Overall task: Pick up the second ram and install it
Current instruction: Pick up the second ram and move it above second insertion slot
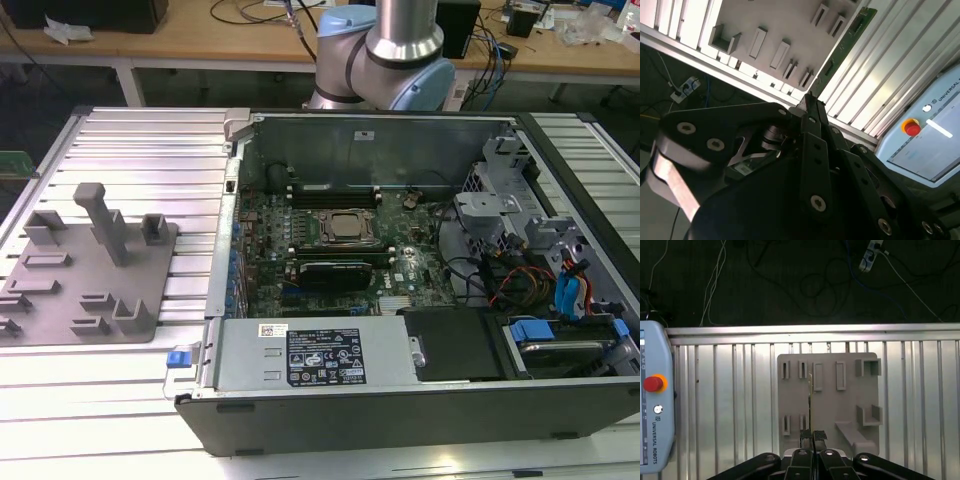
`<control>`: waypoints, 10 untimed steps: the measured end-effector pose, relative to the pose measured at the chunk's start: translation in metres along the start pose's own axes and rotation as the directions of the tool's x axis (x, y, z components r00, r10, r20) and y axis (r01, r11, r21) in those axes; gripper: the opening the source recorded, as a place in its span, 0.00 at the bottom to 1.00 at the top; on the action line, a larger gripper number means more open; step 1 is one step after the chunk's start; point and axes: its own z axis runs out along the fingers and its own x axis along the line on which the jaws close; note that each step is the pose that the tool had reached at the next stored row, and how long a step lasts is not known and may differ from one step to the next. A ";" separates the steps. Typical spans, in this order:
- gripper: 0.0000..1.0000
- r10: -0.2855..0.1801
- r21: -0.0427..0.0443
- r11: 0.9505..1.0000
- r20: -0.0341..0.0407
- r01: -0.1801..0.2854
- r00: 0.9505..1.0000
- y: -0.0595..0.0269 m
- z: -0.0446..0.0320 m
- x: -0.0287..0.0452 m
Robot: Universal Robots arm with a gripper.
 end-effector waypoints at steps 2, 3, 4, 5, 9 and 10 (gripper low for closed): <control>0.09 0.000 0.000 1.000 0.000 0.000 1.000 -0.0067 -0.0003 -0.0001; 0.09 0.000 -0.001 1.000 0.000 0.000 1.000 -0.0126 -0.0005 -0.0002; 0.09 0.000 -0.001 1.000 0.000 0.000 1.000 -0.0212 -0.0009 -0.0004; 0.09 0.000 -0.002 1.000 0.000 0.000 1.000 -0.0256 -0.0011 -0.0005; 0.09 0.000 -0.004 1.000 0.000 0.000 1.000 -0.0491 -0.0019 -0.0009; 0.09 0.000 -0.004 1.000 0.000 0.000 1.000 -0.0533 -0.0021 -0.0010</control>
